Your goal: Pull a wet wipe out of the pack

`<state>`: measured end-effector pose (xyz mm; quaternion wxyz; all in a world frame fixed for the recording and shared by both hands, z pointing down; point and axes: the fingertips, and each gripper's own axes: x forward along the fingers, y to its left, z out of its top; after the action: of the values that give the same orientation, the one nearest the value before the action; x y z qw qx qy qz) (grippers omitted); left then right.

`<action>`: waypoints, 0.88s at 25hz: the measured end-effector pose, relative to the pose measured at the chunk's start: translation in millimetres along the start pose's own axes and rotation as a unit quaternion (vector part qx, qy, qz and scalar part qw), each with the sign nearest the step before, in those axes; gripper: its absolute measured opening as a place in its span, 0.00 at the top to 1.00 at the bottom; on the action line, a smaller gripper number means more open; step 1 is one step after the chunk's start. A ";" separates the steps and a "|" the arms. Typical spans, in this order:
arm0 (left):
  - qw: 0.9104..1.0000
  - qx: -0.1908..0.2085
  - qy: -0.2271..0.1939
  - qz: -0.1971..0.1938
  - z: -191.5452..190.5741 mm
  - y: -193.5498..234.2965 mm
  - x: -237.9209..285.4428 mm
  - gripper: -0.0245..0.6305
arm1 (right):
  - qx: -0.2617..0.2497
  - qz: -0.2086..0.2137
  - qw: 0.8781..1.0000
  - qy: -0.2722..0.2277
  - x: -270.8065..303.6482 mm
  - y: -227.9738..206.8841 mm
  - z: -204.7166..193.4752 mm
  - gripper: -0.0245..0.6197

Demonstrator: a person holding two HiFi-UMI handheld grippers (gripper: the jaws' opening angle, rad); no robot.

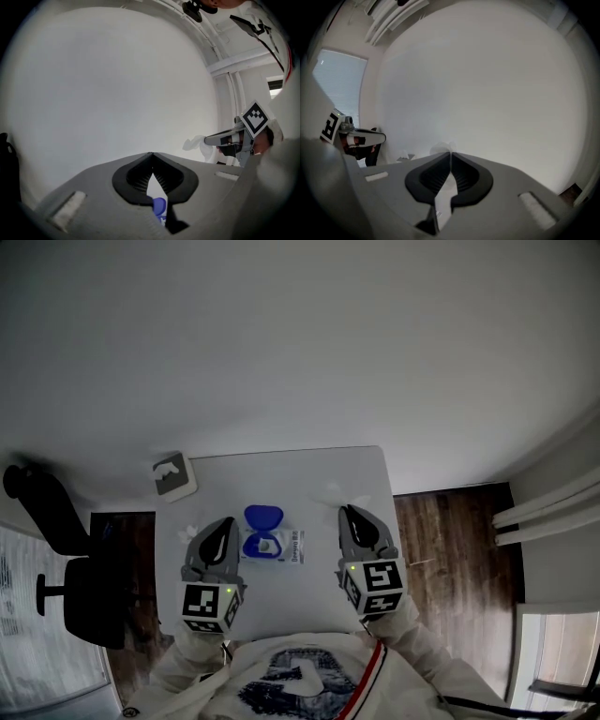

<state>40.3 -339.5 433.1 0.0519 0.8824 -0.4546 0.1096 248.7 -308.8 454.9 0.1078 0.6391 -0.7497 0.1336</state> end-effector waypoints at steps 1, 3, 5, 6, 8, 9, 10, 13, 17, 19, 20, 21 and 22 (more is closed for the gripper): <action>1.000 0.001 -0.007 0.001 7.4 0.9 -0.5 0.96 | -0.001 -0.002 1.000 -0.011 -2.8 -1.2 9.3 0.94; 1.000 0.008 -0.020 0.003 22.6 1.8 -1.4 0.96 | -0.004 -0.006 0.999 -0.032 -8.3 -3.4 28.2 0.94; 0.999 0.013 -0.030 0.003 39.5 2.0 -2.9 0.96 | 0.001 -0.010 0.998 -0.054 -13.4 -5.7 47.8 0.94; 0.999 0.013 -0.035 0.002 49.5 1.7 -4.3 0.96 | 0.004 -0.013 0.998 -0.064 -16.0 -7.0 57.4 0.94; 0.999 0.014 -0.046 0.002 69.1 0.7 -7.6 0.96 | 0.007 -0.016 0.996 -0.084 -21.8 -9.1 75.2 0.94; 0.999 0.016 -0.051 0.003 76.8 0.4 -9.0 0.96 | 0.008 -0.016 0.996 -0.093 -25.1 -9.5 83.4 0.94; 0.998 0.017 -0.054 0.004 83.4 0.1 -10.3 0.96 | 0.007 -0.015 0.995 -0.102 -28.8 -9.3 91.0 0.94; 0.998 0.018 -0.064 0.004 100.0 -3.0 -13.2 0.96 | 0.004 -0.016 0.991 -0.131 -42.3 -8.7 112.4 0.94; 0.997 0.025 -0.067 0.013 107.1 -14.3 -13.3 0.96 | 0.003 -0.012 0.989 -0.150 -53.8 -15.7 120.4 0.94; 0.998 0.026 -0.058 0.021 101.6 -22.2 -12.5 0.96 | 0.010 -0.008 0.989 -0.151 -56.6 -24.4 113.4 0.94; 0.998 0.028 -0.051 0.025 98.1 -27.1 -12.6 0.96 | 0.015 -0.005 0.988 -0.151 -58.6 -29.1 108.9 0.94; 0.998 0.029 -0.044 0.028 94.4 -32.2 -13.2 0.96 | 0.023 0.000 0.988 -0.153 -61.1 -33.4 104.1 0.94; 0.998 0.029 -0.039 0.032 90.8 -37.2 -14.4 0.96 | 0.033 0.006 0.987 -0.154 -63.8 -37.2 99.0 0.95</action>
<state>75.8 -323.9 341.8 0.0049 0.8720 -0.4811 0.0899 296.5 -288.4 342.9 -0.0312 0.6506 -0.7565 0.0588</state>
